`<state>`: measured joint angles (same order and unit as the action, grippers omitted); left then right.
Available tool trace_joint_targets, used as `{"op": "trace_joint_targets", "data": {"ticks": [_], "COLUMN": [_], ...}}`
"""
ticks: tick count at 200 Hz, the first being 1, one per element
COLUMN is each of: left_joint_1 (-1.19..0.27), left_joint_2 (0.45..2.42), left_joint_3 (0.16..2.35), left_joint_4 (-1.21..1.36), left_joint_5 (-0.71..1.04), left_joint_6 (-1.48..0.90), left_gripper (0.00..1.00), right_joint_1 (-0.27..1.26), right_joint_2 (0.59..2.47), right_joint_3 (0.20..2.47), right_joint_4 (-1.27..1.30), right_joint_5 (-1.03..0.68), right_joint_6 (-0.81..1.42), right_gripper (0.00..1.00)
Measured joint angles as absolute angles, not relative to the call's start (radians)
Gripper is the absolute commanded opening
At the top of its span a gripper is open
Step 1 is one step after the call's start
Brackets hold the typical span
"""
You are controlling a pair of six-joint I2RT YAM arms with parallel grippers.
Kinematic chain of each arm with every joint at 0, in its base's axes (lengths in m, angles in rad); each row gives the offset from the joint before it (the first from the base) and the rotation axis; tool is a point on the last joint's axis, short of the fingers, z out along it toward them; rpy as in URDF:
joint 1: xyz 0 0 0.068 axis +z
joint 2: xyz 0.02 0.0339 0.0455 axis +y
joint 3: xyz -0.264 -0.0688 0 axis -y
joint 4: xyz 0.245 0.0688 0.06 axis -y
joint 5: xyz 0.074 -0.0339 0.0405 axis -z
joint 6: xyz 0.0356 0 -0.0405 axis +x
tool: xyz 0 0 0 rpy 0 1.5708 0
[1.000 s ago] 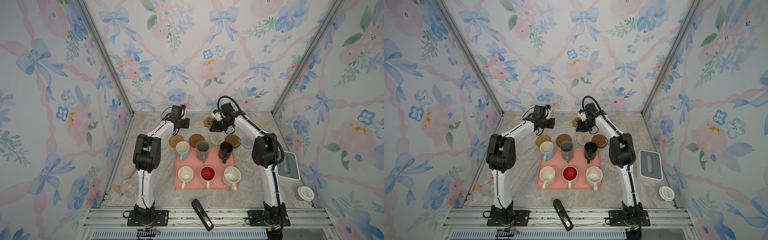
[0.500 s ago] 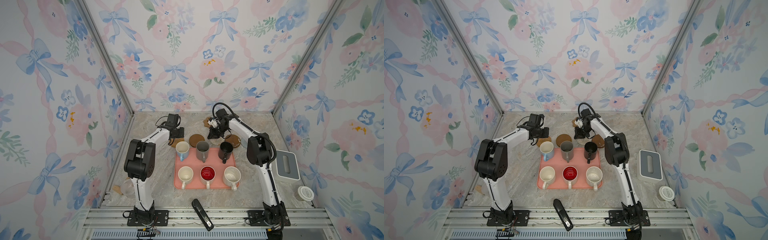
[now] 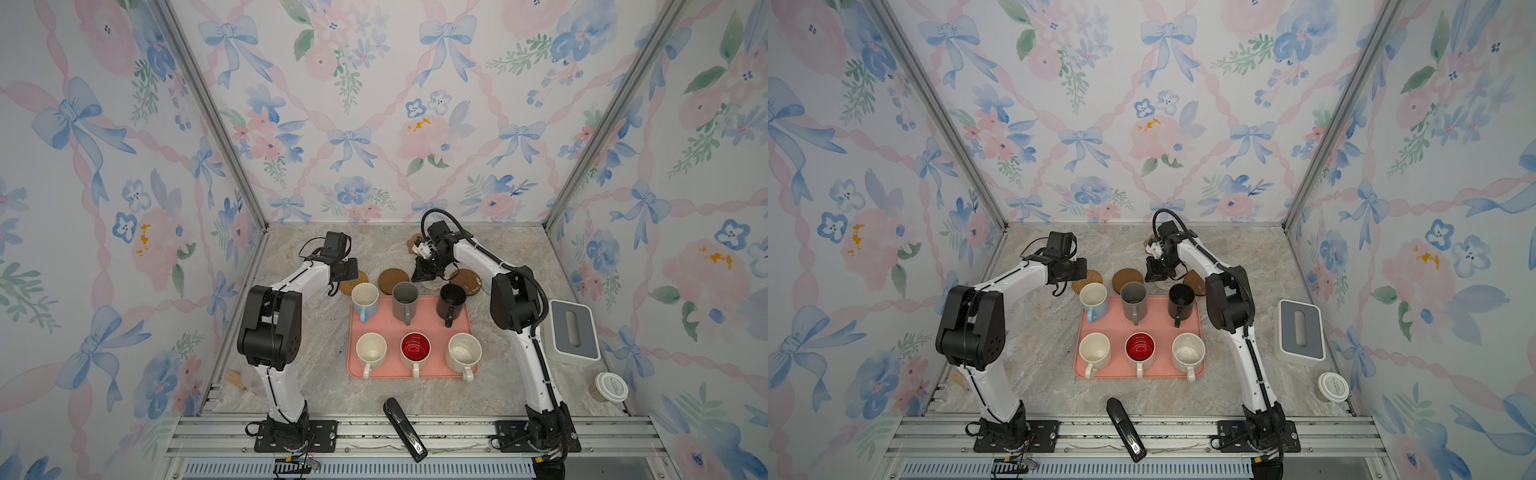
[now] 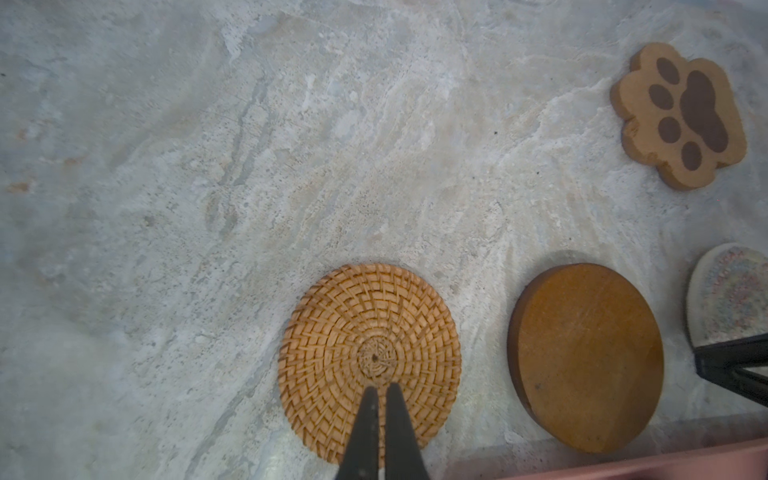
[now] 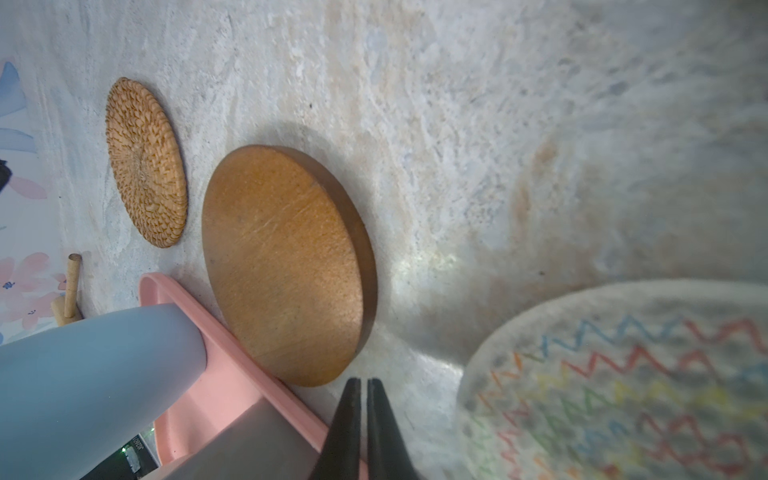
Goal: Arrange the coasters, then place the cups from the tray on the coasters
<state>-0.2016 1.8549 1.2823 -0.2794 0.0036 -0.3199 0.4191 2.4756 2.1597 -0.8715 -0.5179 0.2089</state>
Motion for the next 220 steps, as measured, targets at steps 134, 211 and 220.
{"op": "trace_joint_targets", "data": {"ticks": [134,211,220], "left_joint_1": [-0.171,-0.169,-0.168], "left_joint_2": [1.855,1.855,1.855], "left_joint_3": [1.218,1.206,1.206], "left_joint_4": [-0.279,-0.279,-0.279], "left_joint_5": [0.004,0.004,0.004], "left_joint_6": [-0.35,-0.365,-0.365], "left_gripper": [0.0,0.0,0.0], "right_joint_1": [0.463,0.492,0.495], "right_joint_2": [2.555,2.573,2.573], "right_joint_3": [2.228,2.239,2.239], "right_joint_4": [-0.811,-0.771,-0.766], "right_joint_5": [-0.59,-0.622,-0.622], "right_joint_6": [0.274,0.316,0.323], "right_gripper": [0.09,0.1,0.09]}}
